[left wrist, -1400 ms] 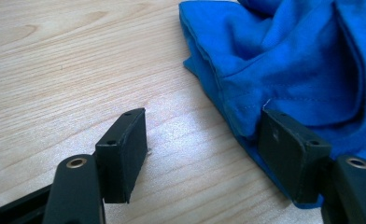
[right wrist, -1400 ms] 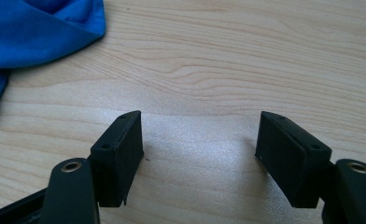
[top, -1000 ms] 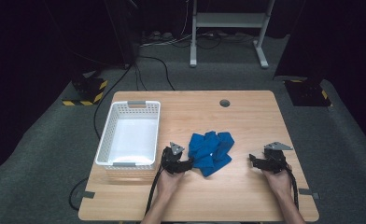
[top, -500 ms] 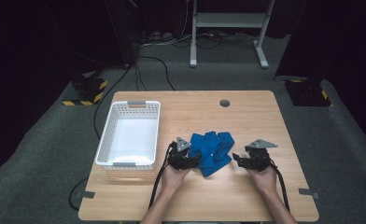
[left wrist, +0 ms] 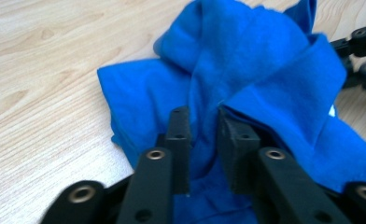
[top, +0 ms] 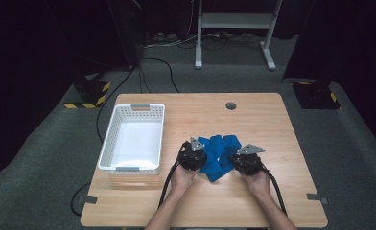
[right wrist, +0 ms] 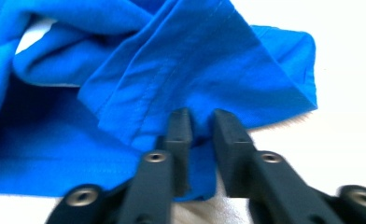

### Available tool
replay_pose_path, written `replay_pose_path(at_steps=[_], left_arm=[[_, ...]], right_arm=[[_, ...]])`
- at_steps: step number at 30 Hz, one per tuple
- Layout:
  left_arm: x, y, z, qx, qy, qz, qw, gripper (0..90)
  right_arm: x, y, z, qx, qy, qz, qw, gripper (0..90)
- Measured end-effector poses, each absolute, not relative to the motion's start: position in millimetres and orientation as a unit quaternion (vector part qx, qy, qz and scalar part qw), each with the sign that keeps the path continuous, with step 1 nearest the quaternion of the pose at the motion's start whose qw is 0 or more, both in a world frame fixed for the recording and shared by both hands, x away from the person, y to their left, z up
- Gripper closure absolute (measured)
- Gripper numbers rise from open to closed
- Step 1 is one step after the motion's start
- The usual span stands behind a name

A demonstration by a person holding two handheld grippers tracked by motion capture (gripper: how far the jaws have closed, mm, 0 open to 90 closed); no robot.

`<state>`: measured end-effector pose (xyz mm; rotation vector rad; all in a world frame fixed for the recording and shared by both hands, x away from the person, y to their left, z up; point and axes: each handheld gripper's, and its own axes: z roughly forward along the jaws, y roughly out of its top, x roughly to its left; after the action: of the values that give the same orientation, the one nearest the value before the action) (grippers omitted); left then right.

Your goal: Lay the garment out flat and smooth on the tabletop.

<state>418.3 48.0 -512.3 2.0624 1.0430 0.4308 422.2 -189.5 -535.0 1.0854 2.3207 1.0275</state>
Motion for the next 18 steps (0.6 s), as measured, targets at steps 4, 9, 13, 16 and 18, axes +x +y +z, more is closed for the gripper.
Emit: replay_pose_path(at_steps=[4,9,13,16,18], left_arm=[[417.2,49.4,-514.8,0.814,0.406,0.162,0.383,80.5],[411.2,60.4,-513.1,0.805,0.412,0.157,0.396,79.6],[409.4,65.0,-507.6,0.793,0.418,0.152,0.417,61.6],[404.7,56.5,-498.0,0.797,0.393,0.159,0.429,52.9],[403.8,54.0,-495.8,0.797,0.387,0.157,0.436,50.5]], right_arm=[[420.5,-191.9,-534.0,0.373,0.835,0.353,0.199,88.3],[414.4,-196.8,-532.7,0.363,0.840,0.346,0.207,88.3],[413.0,-203.8,-530.2,0.382,0.830,0.343,0.218,69.8],[412.9,-204.1,-523.5,0.388,0.819,0.356,0.227,59.7],[413.4,-202.2,-518.8,0.387,0.814,0.370,0.227,56.8]])
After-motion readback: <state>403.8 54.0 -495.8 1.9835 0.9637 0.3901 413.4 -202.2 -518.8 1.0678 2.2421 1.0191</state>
